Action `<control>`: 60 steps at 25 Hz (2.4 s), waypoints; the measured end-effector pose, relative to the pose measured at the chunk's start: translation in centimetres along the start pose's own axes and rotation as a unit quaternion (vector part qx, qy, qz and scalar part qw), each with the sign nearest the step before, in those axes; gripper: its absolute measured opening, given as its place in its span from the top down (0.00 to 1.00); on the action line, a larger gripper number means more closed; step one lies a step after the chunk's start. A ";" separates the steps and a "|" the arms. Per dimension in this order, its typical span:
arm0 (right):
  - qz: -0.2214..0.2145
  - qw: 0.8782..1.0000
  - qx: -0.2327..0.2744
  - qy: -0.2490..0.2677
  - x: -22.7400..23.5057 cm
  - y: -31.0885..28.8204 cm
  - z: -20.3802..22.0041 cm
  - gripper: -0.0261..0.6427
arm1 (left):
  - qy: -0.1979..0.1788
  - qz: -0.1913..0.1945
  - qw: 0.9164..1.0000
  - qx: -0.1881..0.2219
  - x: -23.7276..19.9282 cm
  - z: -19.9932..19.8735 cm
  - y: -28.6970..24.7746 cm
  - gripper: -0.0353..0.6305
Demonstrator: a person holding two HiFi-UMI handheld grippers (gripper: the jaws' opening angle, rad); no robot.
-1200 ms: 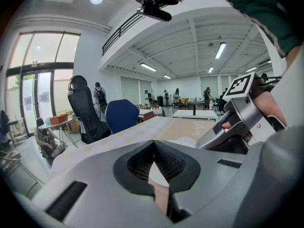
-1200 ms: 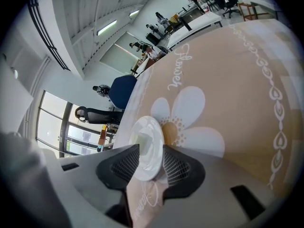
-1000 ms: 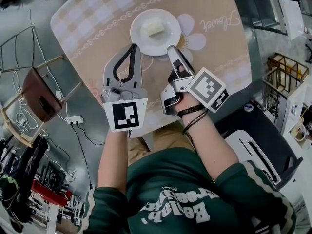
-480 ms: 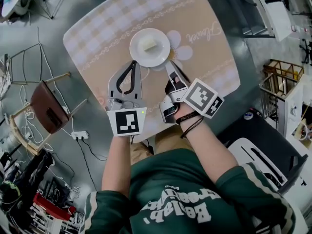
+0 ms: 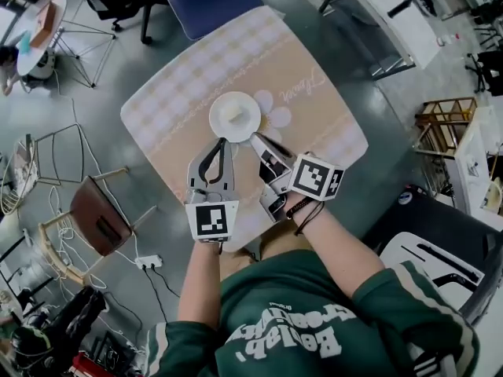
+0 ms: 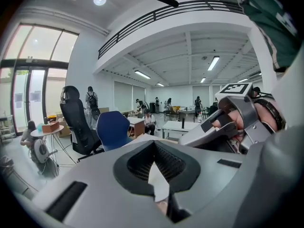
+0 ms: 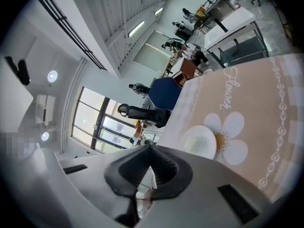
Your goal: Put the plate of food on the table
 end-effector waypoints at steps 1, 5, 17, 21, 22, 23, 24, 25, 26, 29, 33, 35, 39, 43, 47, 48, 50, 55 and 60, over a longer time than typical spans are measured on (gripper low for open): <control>-0.002 1.000 0.002 0.009 -0.3 0.3 -0.4 0.94 | -0.004 0.005 1.000 0.002 0.2 -0.7 0.0 0.93; -0.011 0.999 0.005 0.039 -2.6 1.4 -0.4 0.94 | 0.009 0.014 1.000 0.018 0.3 -3.2 2.0 0.93; -0.034 0.989 0.043 0.140 -11.0 4.2 0.9 0.94 | -0.015 0.025 0.999 0.045 -0.9 -7.6 9.3 0.93; -0.028 0.969 0.054 0.240 -14.8 5.0 1.7 0.94 | -0.019 0.033 0.998 0.057 -1.3 -8.9 12.2 0.93; -0.023 0.960 0.058 0.274 -15.8 5.3 1.9 0.94 | -0.022 0.035 0.997 0.060 -1.3 -9.2 12.9 0.93; -0.017 0.949 0.062 0.310 -16.8 5.7 2.2 0.94 | -0.025 0.037 0.997 0.063 -1.2 -9.5 13.6 0.93; -0.012 0.937 0.066 0.343 -17.7 6.0 2.5 0.94 | -0.030 0.039 0.997 0.067 -1.2 -9.8 14.3 0.93; -0.007 0.925 0.069 0.373 -18.7 6.3 2.8 0.94 | -0.034 0.040 0.996 0.070 -1.1 -10.1 14.9 0.93; -0.005 0.913 0.072 0.401 -19.6 6.6 3.1 0.94 | -0.038 0.041 0.996 0.073 -1.1 -10.5 15.5 0.93; 0.002 0.881 0.078 0.467 -22.0 7.2 4.1 0.94 | -0.044 0.043 0.995 0.080 -1.1 -11.4 16.9 0.93; 0.005 0.852 0.077 0.517 -24.0 7.6 5.3 0.94 | -0.041 0.051 0.994 0.086 -0.9 -12.2 18.0 0.93; 0.002 0.849 0.073 0.523 -24.1 7.9 5.8 0.94 | -0.041 0.057 0.994 0.086 -0.3 -12.2 18.4 0.93; -0.006 0.845 0.069 0.530 -24.6 8.3 6.5 0.94 | -0.049 0.060 0.993 0.090 0.5 -12.9 19.1 0.93; -0.014 0.839 0.064 0.540 -25.1 7.8 6.8 0.94 | -0.053 0.048 0.993 0.094 -0.2 -13.5 19.7 0.93; -0.024 0.836 0.057 0.546 -25.5 7.4 7.3 0.94 | -0.052 0.037 0.994 0.093 -0.9 -13.3 20.1 0.93; -0.026 0.835 0.054 0.547 -25.6 7.3 7.4 0.94 | -0.052 0.035 0.994 0.092 -1.0 -13.3 20.2 0.93; -0.031 0.833 0.050 0.550 -25.7 7.0 7.6 0.94 | -0.051 0.032 0.994 0.091 -1.1 -13.3 20.3 0.93; -0.039 0.829 0.046 0.556 -26.2 6.8 7.6 0.94 | -0.054 0.026 0.994 0.093 -1.3 -13.6 20.2 0.93; -0.042 0.827 0.043 0.559 -26.1 7.0 7.3 0.94 | -0.056 0.022 0.994 0.094 -0.9 -13.9 19.8 0.93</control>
Point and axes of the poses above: the fingertips, and each gripper's own axes: y backward along the fingers, x to its right, z out of its underside, the point moved 1 cm from there along y, backward along the fingers, and after that the axes turned 6 degrees about -x, right-handed, at the moved point
